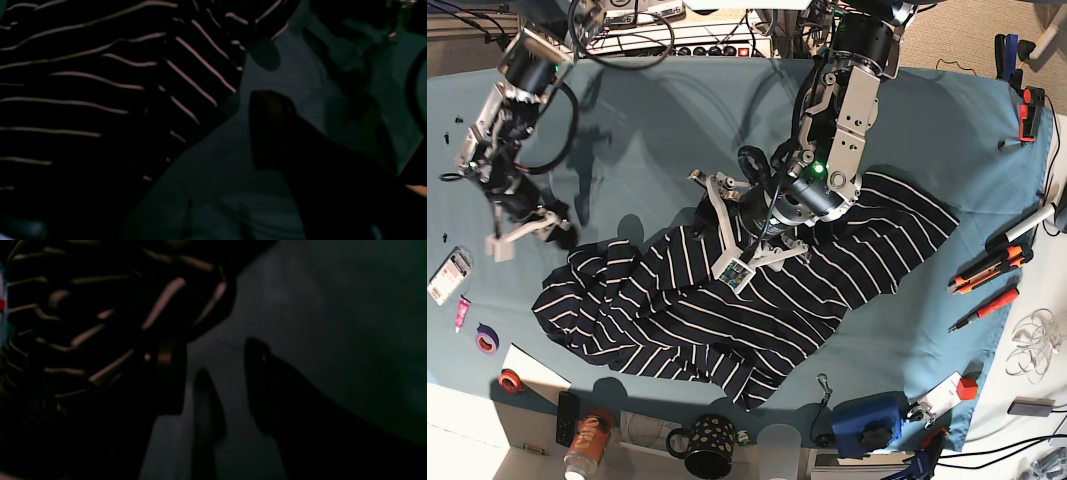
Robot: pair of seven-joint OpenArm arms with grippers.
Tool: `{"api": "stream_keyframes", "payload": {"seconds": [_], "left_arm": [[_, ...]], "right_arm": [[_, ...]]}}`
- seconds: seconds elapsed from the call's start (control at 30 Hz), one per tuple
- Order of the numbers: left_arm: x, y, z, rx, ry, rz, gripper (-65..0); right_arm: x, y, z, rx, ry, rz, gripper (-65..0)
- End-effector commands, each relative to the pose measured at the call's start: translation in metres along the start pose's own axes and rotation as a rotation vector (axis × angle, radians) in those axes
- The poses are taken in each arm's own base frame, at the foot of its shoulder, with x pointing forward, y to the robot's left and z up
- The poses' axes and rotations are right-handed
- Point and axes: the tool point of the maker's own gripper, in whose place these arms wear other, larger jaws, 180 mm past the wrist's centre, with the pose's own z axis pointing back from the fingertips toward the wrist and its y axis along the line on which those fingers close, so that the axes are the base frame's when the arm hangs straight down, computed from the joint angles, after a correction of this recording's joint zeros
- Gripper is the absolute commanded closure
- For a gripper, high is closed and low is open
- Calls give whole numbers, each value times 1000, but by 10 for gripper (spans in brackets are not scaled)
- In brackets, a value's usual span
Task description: Layout the t-shirt on the table in an organized manner, then fold the t-shirt properly
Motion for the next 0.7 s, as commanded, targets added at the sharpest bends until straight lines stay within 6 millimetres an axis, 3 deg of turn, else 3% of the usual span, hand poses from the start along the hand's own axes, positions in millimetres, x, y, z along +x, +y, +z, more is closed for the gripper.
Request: {"api": "stream_keyframes", "payload": {"seconds": [0.0, 0.13, 0.33, 0.67], "left_arm": [[19, -4, 3, -12, -61, -11, -345], [19, -4, 3, -12, -61, -11, -345], [19, -3, 3, -12, -61, -11, -345], [19, -4, 3, -12, -61, -11, -345]], "right_arm": [[17, 2, -1, 8, -25, 12, -282], [17, 5, -16, 45, -9, -31, -282], [33, 12, -21, 60, -47, -35, -282], [18, 35, -46, 50, -24, 24, -282]]}}
